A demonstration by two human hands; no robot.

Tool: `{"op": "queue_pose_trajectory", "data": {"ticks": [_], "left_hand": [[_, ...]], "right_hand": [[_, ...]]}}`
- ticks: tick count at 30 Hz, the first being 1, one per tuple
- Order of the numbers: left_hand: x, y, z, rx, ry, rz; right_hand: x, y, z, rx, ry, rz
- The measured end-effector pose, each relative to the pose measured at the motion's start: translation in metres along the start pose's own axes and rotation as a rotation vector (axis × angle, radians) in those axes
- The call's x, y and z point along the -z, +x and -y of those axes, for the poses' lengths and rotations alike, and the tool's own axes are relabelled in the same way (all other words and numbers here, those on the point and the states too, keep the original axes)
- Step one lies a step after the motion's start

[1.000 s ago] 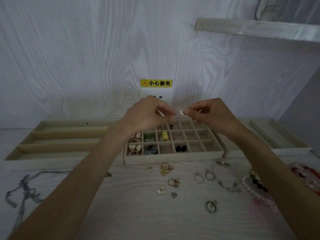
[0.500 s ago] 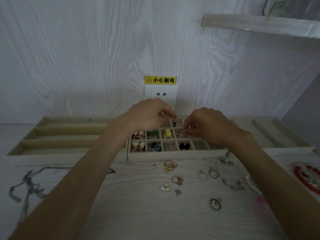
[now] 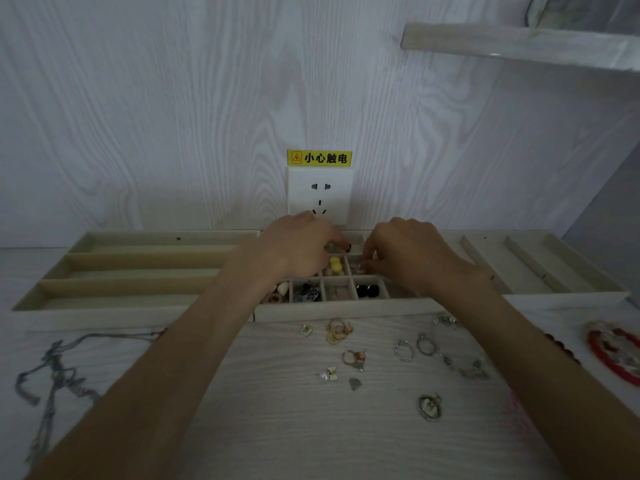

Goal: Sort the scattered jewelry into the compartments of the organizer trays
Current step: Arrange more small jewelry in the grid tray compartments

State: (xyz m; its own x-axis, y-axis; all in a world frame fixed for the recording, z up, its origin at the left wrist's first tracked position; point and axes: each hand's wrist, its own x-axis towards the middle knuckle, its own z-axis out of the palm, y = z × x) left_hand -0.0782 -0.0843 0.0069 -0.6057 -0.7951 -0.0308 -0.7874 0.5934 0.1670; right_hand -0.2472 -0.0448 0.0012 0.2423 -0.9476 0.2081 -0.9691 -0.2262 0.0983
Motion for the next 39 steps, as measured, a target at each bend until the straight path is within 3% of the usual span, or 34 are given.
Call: {"op": "queue_pose_trajectory", "data": {"ticks": [10,16,21,39], "left_hand": [[-0.003,0.002,0.000,0.013,-0.016,0.026],[-0.001,0.002,0.004,-0.008,-0.041,0.030],[0.000,0.002,0.003,-0.012,-0.041,0.026],[0.002,-0.002,-0.009,-0.093,-0.024,-0.017]], "right_hand": [[-0.005,-0.001,0.005,-0.020,-0.046,-0.059],[0.032,-0.007,-0.011,0.026,0.171,0.091],[0.029,-0.008,-0.007,0.104,0.143,0.194],[0.015,-0.003,-0.009,0.111,0.053,0.208]]}}
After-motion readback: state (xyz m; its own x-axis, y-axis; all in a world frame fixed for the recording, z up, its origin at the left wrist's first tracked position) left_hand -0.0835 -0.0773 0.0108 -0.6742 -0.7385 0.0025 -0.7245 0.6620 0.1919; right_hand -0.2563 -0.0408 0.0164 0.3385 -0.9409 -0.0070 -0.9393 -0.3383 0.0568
